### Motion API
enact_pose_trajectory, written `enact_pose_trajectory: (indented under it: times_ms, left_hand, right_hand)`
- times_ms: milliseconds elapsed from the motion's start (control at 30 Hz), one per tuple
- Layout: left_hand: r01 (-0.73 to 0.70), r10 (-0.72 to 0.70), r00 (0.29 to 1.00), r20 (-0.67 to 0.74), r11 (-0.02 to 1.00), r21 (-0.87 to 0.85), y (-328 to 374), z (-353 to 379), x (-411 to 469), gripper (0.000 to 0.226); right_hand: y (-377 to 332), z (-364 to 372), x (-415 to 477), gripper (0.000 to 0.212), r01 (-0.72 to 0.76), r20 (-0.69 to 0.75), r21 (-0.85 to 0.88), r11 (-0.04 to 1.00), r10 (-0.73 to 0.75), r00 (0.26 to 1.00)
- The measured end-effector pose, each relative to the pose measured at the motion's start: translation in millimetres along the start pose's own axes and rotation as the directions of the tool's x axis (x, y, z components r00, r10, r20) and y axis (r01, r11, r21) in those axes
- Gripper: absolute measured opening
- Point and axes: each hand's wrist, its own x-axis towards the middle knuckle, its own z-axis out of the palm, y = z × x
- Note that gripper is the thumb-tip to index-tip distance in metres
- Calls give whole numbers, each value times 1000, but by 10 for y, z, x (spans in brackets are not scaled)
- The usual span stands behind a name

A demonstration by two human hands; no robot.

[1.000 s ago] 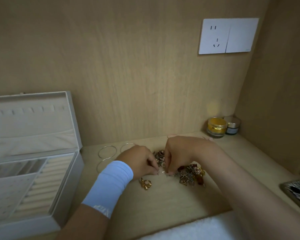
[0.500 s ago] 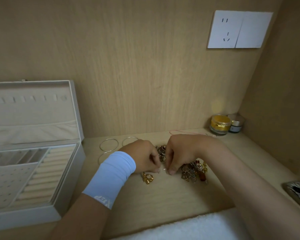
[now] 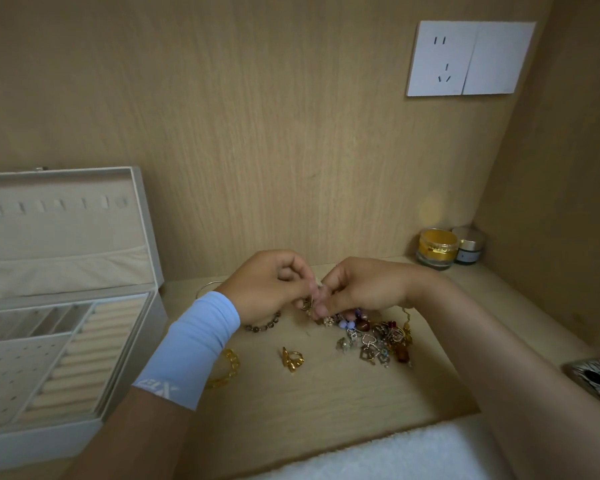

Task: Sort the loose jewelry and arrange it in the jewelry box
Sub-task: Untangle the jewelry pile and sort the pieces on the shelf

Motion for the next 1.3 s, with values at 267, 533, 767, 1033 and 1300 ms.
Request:
enact_pose_trajectory:
  times_ms: [267, 533, 767, 1033, 1300]
  left_hand:
    - [12, -47, 996, -77, 913, -409, 71, -127, -29, 8]
    - [-116, 98, 991, -96, 974, -197, 291, -253, -80, 21]
    - [-276, 220, 950, -219, 923, -268, 638, -275, -178, 19]
    - [-304, 128, 925, -358, 815, -494, 647, -268, -156, 16]
    - [-83, -78, 896, -437, 938, -338, 304, -318, -16, 18]
  right_hand:
    - [40, -210, -130, 19, -48, 4, 67, 997, 48, 999]
    - [-28, -384, -270, 24, 204, -282, 312, 928, -115, 953]
    - [-149, -369, -302, 27, 336, -284, 439, 833, -226, 932]
    - [-183, -282, -263, 58, 225, 46, 345, 911, -256, 965]
    - [93, -506, -401, 26, 158, -99, 312, 937, -134, 986]
